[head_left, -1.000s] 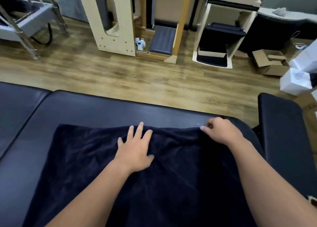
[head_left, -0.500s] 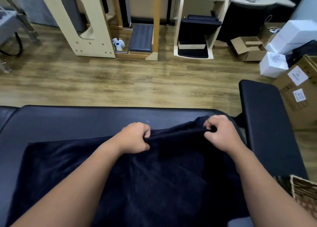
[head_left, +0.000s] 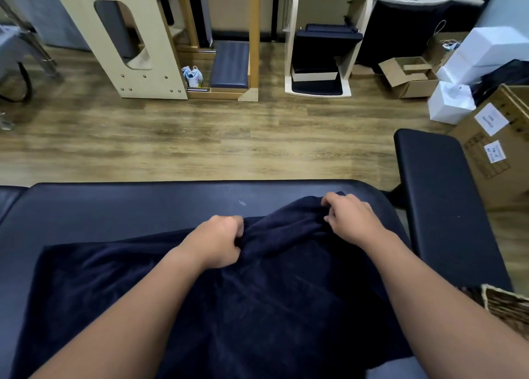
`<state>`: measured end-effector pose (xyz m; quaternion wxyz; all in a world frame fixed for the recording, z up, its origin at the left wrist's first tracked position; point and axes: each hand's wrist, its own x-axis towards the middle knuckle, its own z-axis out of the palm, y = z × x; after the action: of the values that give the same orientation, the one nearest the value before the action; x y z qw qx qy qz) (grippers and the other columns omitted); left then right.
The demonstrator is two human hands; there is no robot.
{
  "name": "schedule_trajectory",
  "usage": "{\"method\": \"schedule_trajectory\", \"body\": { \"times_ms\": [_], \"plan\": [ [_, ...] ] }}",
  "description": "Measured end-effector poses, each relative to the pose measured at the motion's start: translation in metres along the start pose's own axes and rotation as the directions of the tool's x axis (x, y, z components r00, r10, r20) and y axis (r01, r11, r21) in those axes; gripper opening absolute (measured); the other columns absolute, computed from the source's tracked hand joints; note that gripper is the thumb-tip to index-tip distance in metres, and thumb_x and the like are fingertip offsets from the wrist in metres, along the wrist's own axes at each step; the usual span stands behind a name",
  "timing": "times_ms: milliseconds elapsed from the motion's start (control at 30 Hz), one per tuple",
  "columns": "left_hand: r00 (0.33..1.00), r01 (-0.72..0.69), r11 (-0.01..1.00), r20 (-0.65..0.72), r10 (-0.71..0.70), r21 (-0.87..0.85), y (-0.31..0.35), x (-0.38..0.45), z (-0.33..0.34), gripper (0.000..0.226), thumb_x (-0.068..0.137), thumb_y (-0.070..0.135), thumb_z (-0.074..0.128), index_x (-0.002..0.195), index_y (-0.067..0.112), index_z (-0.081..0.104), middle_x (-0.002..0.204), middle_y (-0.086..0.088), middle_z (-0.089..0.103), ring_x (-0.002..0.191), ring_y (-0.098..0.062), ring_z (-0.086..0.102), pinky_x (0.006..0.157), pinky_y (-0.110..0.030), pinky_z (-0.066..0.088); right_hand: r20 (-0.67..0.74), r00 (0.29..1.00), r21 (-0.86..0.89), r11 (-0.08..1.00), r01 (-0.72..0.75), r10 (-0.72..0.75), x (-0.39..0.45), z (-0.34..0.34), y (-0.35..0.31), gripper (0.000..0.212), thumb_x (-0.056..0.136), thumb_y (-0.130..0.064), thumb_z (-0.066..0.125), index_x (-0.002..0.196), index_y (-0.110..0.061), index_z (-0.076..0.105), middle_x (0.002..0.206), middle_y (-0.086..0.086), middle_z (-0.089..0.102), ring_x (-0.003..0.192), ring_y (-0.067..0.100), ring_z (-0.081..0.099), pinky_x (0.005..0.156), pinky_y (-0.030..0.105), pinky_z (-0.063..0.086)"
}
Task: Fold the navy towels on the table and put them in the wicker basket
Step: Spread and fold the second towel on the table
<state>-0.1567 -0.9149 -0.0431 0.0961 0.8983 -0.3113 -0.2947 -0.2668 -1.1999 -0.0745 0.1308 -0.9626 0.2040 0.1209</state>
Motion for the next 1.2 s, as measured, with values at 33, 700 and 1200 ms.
{"method": "schedule_trajectory", "body": {
  "times_ms": [33,700,1200],
  "plan": [
    [0.999,0.02,0.997,0.044,-0.017,-0.07,0.001,0.0,-0.002,0.027,0.082,0.023,0.066,0.105,0.026,0.052,0.093,0.006,0.059,0.086,-0.016,0.058,0.07,-0.029,0.048,0.037,0.999,0.024,1.0,-0.013,0.012,-0.002,-0.001,0.001,0.035,0.097,-0.035,0.059,0.131,-0.036,0.05,0.111,-0.006,0.066,0.118,0.025,0.052,0.092,0.047,0.044],
    [0.999,0.038,0.921,-0.04,-0.024,0.387,0.024,0.015,0.016,0.043,0.092,0.05,0.059,0.126,0.025,0.049,0.126,-0.001,0.049,0.123,-0.026,0.045,0.097,-0.049,0.041,0.211,0.958,0.021,0.979,-0.203,0.194,-0.023,-0.026,0.026,0.044,0.08,-0.044,0.078,0.12,-0.035,0.063,0.12,-0.005,0.06,0.116,0.025,0.057,0.096,0.041,0.051],
    [0.985,-0.078,0.96,-0.129,0.116,0.27,0.106,0.064,0.024,0.043,0.095,0.04,0.057,0.134,0.027,0.044,0.138,-0.006,0.04,0.13,-0.031,0.033,0.104,-0.055,0.033,-0.048,0.886,0.252,0.864,-0.436,0.461,-0.093,0.008,0.045,0.024,0.093,-0.041,0.06,0.109,-0.023,0.066,0.109,0.005,0.07,0.102,0.031,0.065,0.082,0.038,0.054]
  ]
}}
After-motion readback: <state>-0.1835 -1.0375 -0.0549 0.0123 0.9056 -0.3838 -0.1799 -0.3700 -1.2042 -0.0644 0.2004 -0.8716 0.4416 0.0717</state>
